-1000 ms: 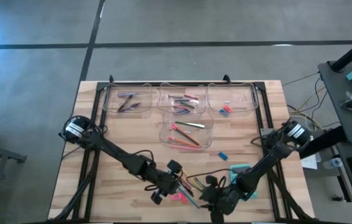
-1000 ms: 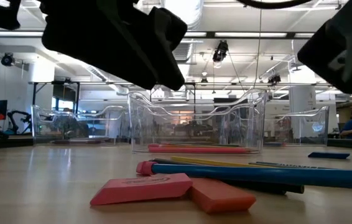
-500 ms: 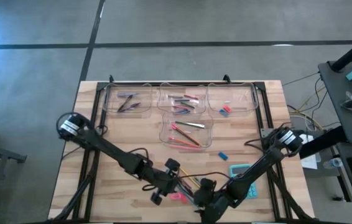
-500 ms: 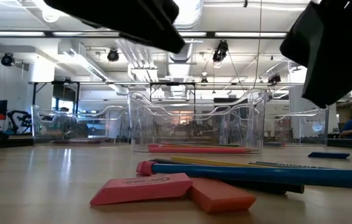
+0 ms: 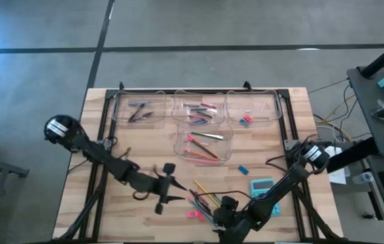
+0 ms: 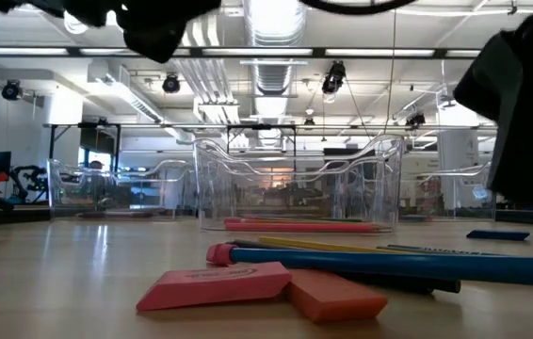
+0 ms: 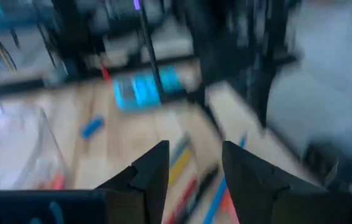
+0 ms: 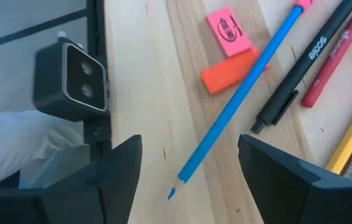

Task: Sort crayons/erasers/pens/pencils in bins
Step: Put the yellow pencil into the bottom transparent bin

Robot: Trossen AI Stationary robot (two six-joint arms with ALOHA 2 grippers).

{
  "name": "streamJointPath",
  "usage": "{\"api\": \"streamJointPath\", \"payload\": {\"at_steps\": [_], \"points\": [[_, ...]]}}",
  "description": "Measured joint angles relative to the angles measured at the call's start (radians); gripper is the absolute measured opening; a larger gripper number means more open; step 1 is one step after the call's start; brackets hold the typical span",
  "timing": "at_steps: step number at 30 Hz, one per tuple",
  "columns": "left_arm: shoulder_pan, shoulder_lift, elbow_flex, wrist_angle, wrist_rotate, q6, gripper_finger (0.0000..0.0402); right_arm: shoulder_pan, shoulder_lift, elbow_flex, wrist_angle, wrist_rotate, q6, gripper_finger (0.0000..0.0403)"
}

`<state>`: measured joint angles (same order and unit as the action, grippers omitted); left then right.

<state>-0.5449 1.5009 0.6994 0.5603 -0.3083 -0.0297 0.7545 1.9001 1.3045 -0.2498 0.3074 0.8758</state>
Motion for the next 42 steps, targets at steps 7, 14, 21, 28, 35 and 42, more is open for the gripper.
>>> {"api": "streamJointPath", "payload": {"at_steps": [7,14,21,28,35,42], "points": [[-0.008,-0.018,-0.160,0.444,-0.034,0.012,0.0134,0.001,0.030,0.000,0.026,0.009,0.020,0.0251],[-0.008,-0.016,-0.170,0.452,-0.038,0.014,0.0134,-0.002,0.072,-0.001,0.023,0.007,0.043,0.0251],[-0.008,-0.016,-0.170,0.452,-0.038,0.017,0.0134,-0.012,0.079,-0.001,0.019,0.008,0.053,0.0227],[-0.007,-0.016,-0.170,0.453,-0.038,0.038,0.0134,-0.018,0.077,-0.001,-0.010,0.009,0.086,0.0166],[-0.007,-0.017,-0.165,0.453,-0.038,0.043,0.0134,-0.022,0.075,-0.001,-0.023,0.014,0.138,0.0135],[-0.007,-0.018,-0.163,0.454,-0.038,0.043,0.0134,-0.022,0.072,-0.001,-0.025,0.035,0.163,0.0134]]}}
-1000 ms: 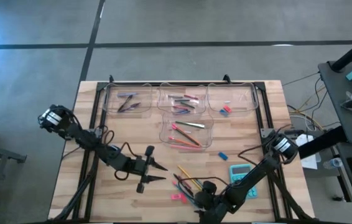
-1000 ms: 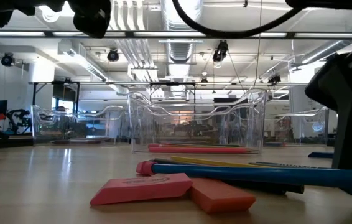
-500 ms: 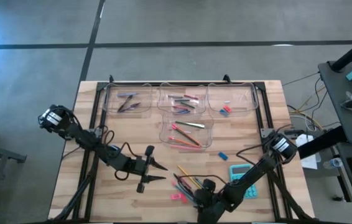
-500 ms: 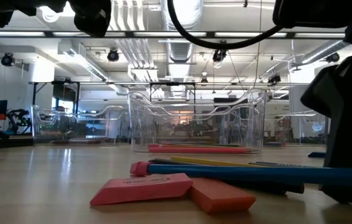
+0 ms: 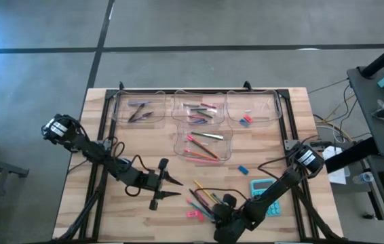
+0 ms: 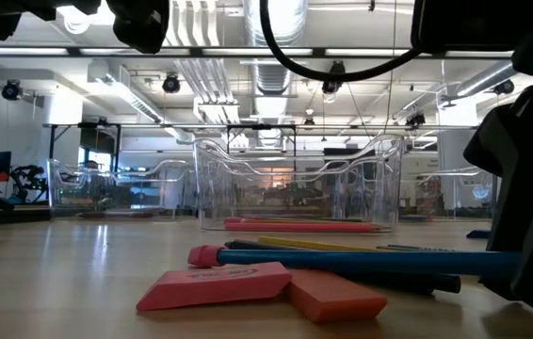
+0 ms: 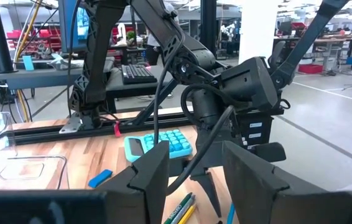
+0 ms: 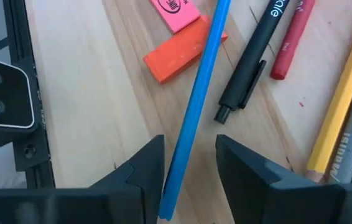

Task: Sort crayons/erasers/pens/pencils in bins
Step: Put the yellow pencil into the bottom transparent bin

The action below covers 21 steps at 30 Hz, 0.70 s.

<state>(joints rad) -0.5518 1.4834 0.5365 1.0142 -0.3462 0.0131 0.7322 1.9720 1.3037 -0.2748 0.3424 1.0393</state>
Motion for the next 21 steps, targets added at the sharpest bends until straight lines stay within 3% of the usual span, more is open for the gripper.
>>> {"api": "streamJointPath", "payload": {"at_steps": [14,21], "points": [[0.000,-0.001,0.003,0.003,0.000,0.000,0.0134,0.000,-0.001,0.000,0.000,0.000,0.016,0.0132],[0.000,-0.001,0.005,0.003,0.000,-0.001,0.0134,0.000,-0.001,0.000,-0.001,-0.001,0.019,0.0089]]}}
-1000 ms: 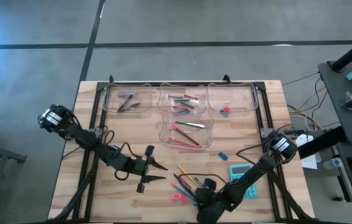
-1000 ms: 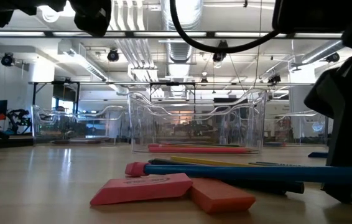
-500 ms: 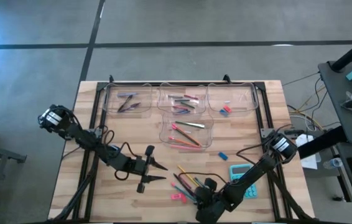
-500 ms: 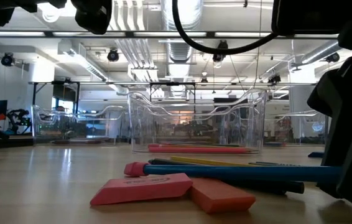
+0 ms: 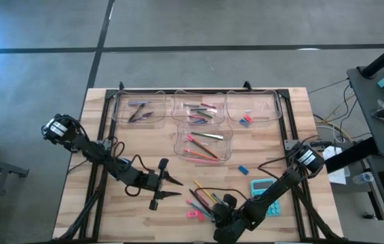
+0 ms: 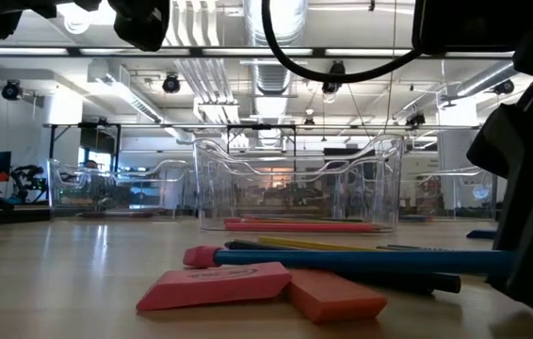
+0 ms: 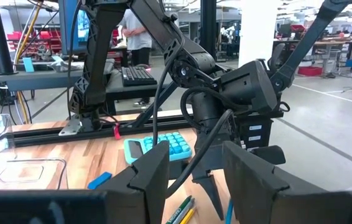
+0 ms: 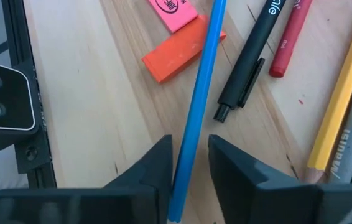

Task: Sort crayons/erasers/pens/pencils in bins
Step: Put the yellow pencil into the bottom transparent bin

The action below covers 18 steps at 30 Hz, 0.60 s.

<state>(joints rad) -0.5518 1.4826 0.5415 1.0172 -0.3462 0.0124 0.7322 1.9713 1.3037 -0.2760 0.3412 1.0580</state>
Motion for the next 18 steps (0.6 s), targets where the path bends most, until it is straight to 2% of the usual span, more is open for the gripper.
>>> {"api": "streamJointPath", "payload": {"at_steps": [6,13,18], "points": [[0.000,0.000,0.000,-0.001,0.000,0.000,0.0134,-0.002,0.000,0.000,0.000,0.000,-0.002,0.0059],[0.000,0.000,0.000,-0.002,0.000,0.000,0.0134,-0.006,-0.006,-0.001,0.001,0.024,-0.004,0.0057],[0.000,-0.013,0.000,-0.004,0.000,0.000,0.0134,-0.008,-0.055,-0.001,-0.003,0.060,-0.036,0.0057]]}}
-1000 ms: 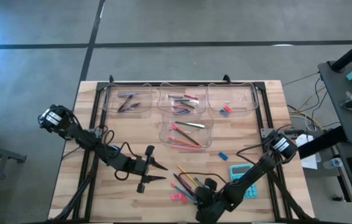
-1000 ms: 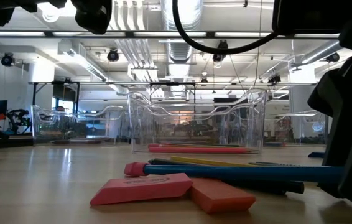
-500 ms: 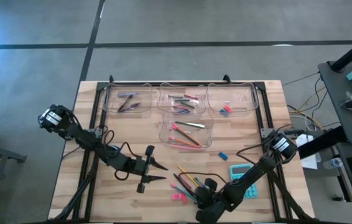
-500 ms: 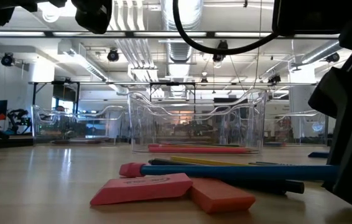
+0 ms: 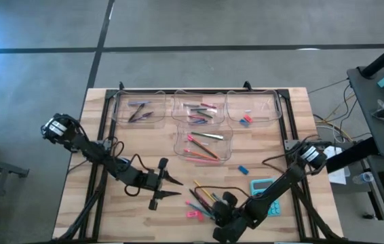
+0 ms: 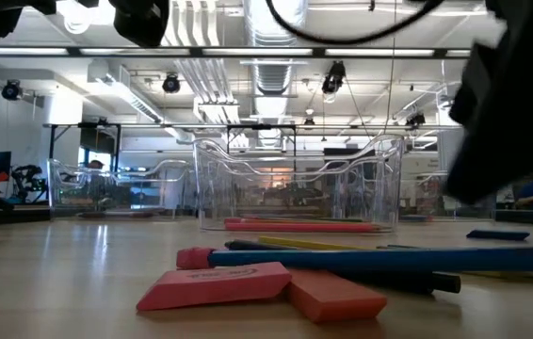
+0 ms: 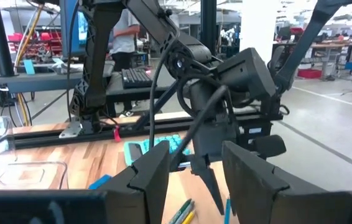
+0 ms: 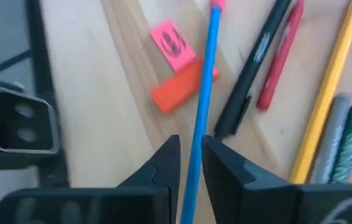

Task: Sort crayons/erasers/pens/pencils in bins
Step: Put the yellow pencil into the bottom transparent bin, then put the blue pencil into the bottom transparent bin

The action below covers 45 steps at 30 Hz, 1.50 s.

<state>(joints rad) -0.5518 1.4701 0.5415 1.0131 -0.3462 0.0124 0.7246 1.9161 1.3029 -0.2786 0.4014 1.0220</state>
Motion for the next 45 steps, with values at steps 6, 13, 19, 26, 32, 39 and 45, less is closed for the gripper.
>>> {"api": "streamJointPath", "payload": {"at_steps": [6,13,19,26,32,39,45], "points": [[-0.003,-0.033,-0.001,-0.007,0.000,0.000,0.0134,-0.001,-0.071,0.000,-0.020,0.020,-0.056,0.0056],[-0.005,-0.039,-0.006,-0.010,0.000,-0.001,0.0134,-0.004,-0.087,0.000,-0.028,-0.049,-0.124,0.0073],[-0.006,-0.039,-0.006,-0.011,0.000,-0.001,0.0134,-0.004,-0.083,0.000,-0.031,-0.068,-0.142,0.0131],[-0.006,-0.039,-0.008,-0.012,0.000,-0.001,0.0134,-0.009,-0.068,-0.004,-0.030,-0.060,-0.104,0.0188],[-0.005,-0.039,-0.008,-0.021,0.000,-0.001,0.0134,-0.010,-0.005,-0.007,-0.031,-0.071,-0.078,0.0197],[-0.005,-0.039,-0.008,-0.028,0.000,-0.001,0.0134,-0.010,0.019,-0.007,-0.026,-0.087,-0.062,0.0178],[-0.005,-0.039,-0.008,-0.028,0.000,-0.001,0.0134,-0.010,0.044,-0.006,-0.023,-0.110,-0.041,0.0165]]}}
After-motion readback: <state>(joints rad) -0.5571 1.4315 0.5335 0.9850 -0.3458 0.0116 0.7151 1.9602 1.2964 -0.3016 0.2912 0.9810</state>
